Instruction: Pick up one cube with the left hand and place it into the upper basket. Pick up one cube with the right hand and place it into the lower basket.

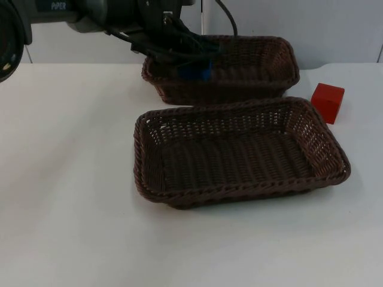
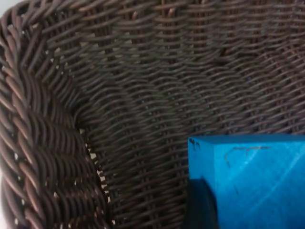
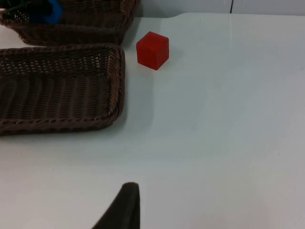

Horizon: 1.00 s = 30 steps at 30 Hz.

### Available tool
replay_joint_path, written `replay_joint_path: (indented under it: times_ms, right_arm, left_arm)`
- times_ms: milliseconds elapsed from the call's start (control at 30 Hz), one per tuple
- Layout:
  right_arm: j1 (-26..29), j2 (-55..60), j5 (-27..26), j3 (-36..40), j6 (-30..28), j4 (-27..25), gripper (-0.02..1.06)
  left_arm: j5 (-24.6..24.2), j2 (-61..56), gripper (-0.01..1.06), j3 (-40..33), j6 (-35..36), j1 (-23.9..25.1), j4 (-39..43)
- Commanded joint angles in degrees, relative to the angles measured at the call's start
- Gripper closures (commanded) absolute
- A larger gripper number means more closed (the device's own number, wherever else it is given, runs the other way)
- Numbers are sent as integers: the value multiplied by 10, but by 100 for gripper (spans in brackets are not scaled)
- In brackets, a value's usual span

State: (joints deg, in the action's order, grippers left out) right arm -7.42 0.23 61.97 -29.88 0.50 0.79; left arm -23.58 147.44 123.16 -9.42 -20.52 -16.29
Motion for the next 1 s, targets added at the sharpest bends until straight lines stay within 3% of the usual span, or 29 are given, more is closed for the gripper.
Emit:
replay_joint_path:
  times_ms: [0, 33, 200, 233, 333, 467, 967]
  right_arm:
    - [3, -2, -1, 3, -1, 3, -1]
    - [3, -2, -1, 3, -1, 3, -1]
    - [3, -2, -1, 3, -1, 3, -1]
    - [3, -2, -1, 3, -1, 3, -1]
    - [3, -2, -1, 3, -1, 3, -1]
    - [3, -2, -1, 3, -1, 3, -1]
    - [3, -2, -1, 3, -1, 3, -1]
  left_arm:
    - [-1, -6, 85, 5, 3, 0, 3]
    - [-1, -6, 85, 5, 3, 0, 3]
    - [-12, -7, 34, 5, 3, 0, 1]
    - [-12, -7, 34, 5, 3, 0, 1]
    - [-31, -13, 11, 5, 3, 0, 0]
    - [-41, -30, 3, 5, 3, 0, -7]
    - [-150, -139, 3, 5, 3, 0, 5]
